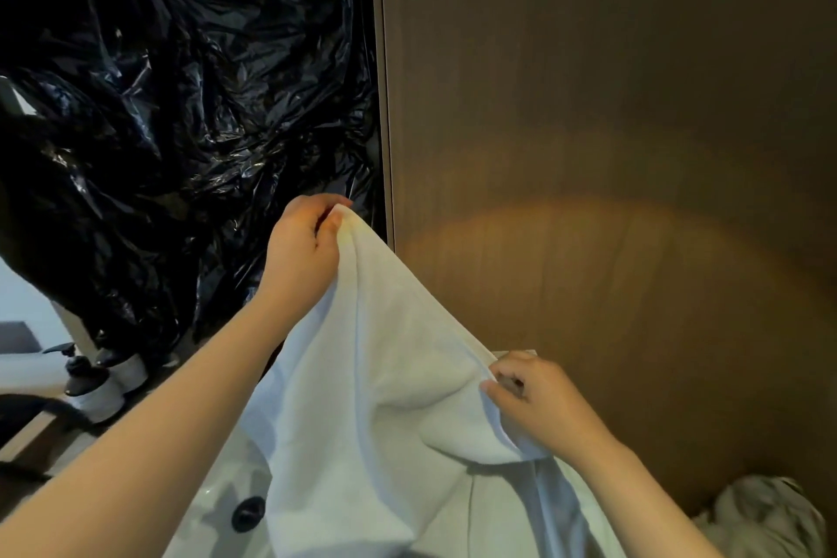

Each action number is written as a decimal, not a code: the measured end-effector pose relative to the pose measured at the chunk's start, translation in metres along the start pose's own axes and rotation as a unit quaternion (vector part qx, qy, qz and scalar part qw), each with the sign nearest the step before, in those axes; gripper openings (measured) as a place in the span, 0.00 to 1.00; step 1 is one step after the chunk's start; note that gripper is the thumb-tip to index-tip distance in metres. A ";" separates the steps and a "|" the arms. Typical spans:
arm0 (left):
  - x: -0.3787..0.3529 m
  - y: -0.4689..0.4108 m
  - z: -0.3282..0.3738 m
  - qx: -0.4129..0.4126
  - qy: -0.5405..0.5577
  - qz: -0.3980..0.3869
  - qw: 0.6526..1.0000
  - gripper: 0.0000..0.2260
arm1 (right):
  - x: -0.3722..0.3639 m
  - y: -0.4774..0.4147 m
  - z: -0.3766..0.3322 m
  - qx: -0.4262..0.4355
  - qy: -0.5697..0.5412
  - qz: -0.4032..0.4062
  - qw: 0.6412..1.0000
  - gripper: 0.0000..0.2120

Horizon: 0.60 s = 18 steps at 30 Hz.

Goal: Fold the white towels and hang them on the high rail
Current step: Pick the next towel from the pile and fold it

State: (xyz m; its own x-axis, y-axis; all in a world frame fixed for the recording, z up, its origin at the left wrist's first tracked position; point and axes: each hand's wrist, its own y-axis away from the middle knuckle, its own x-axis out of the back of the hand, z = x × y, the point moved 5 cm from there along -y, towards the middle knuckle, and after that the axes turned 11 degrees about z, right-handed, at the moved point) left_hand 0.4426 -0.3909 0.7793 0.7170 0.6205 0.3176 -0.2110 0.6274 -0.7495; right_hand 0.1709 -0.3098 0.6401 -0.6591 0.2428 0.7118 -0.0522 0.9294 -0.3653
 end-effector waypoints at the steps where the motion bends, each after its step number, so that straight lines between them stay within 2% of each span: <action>1: -0.001 -0.001 -0.001 0.000 0.003 0.001 1.000 0.10 | -0.001 0.002 0.002 -0.003 0.011 0.001 1.000 0.17; 3: -0.002 -0.003 -0.001 -0.001 0.011 0.000 1.000 0.10 | -0.001 0.006 0.006 -0.008 0.017 0.003 1.000 0.17; 6: -0.003 -0.004 -0.001 0.005 0.017 0.005 1.000 0.10 | 0.002 0.014 0.013 -0.017 0.017 -0.001 1.000 0.05; 11: -0.004 -0.001 -0.004 0.009 0.022 0.012 1.000 0.10 | 0.018 0.019 0.030 -0.048 0.042 -0.024 0.998 0.09; 15: -0.002 -0.007 -0.009 0.034 0.037 0.021 0.999 0.11 | 0.048 0.004 0.030 -0.022 0.079 0.011 0.997 0.09; 18: 0.006 -0.019 -0.011 0.051 0.045 0.047 0.997 0.11 | 0.080 -0.017 0.018 0.020 0.140 0.075 0.987 0.08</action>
State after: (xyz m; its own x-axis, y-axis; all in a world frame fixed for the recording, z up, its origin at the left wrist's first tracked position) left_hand 0.4583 -0.4049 0.7889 0.7469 0.6365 0.1924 -0.3422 0.6160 -0.7095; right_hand 0.1049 -0.3110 0.6923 -0.4280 0.4498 0.7839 -0.0030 0.8666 -0.4989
